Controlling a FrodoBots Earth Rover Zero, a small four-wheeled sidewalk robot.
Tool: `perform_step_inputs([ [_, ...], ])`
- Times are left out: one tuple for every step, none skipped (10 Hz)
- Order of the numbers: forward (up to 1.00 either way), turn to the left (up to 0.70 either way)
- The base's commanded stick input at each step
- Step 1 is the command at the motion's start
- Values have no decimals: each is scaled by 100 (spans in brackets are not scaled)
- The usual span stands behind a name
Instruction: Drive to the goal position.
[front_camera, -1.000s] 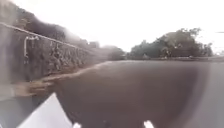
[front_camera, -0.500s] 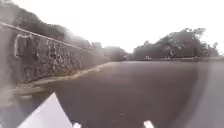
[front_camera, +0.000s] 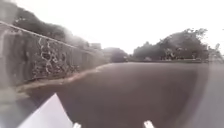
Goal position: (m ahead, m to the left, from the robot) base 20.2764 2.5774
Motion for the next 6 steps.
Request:
perform_step_inputs([
  [100, -22],
  [100, -13],
  [100, -1],
  [100, -10],
  [100, -19],
  [100, -3],
])
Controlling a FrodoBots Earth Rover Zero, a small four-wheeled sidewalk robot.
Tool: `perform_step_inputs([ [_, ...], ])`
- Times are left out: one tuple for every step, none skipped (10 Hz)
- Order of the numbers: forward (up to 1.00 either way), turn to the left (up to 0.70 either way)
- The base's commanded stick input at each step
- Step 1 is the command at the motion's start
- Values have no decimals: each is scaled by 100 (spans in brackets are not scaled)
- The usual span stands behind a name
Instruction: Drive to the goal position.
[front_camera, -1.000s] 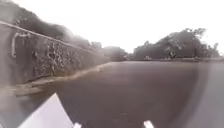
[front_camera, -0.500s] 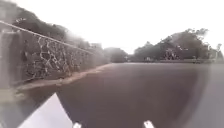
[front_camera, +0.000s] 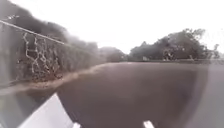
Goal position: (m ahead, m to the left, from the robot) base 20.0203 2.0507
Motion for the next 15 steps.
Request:
perform_step_inputs([
  [100, -12],
  [100, -22],
  [100, 0],
  [100, 0],
  [100, 0],
  [100, 0],
  [100, 0],
  [100, -7],
  [100, -4],
  [100, -1],
  [100, -23],
  [100, -18],
  [100, -13],
  [100, -9],
  [100, -20],
])
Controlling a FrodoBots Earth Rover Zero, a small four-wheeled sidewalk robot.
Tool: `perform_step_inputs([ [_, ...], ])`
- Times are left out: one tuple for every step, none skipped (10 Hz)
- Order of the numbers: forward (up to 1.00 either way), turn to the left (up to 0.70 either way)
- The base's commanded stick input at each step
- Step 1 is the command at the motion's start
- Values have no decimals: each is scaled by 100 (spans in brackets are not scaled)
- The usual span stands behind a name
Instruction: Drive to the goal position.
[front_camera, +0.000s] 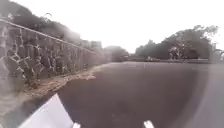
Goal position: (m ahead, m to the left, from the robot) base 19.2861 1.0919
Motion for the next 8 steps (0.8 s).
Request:
perform_step_inputs([
  [100, -2],
  [100, -12],
  [100, -23],
  [100, 0],
  [100, 0],
  [100, 0],
  [100, -24],
  [100, -14],
])
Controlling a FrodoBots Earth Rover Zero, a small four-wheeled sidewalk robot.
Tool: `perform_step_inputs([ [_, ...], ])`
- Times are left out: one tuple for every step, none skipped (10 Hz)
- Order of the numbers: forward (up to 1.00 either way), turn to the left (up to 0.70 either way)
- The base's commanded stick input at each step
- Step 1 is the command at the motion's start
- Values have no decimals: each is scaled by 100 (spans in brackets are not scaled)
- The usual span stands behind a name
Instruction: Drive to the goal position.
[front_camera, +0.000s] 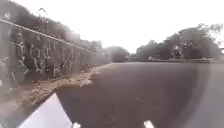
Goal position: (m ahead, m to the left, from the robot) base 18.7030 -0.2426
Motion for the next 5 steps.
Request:
perform_step_inputs([
  [100, -4],
  [100, -23],
  [100, -13],
  [100, -2],
  [100, -23],
])
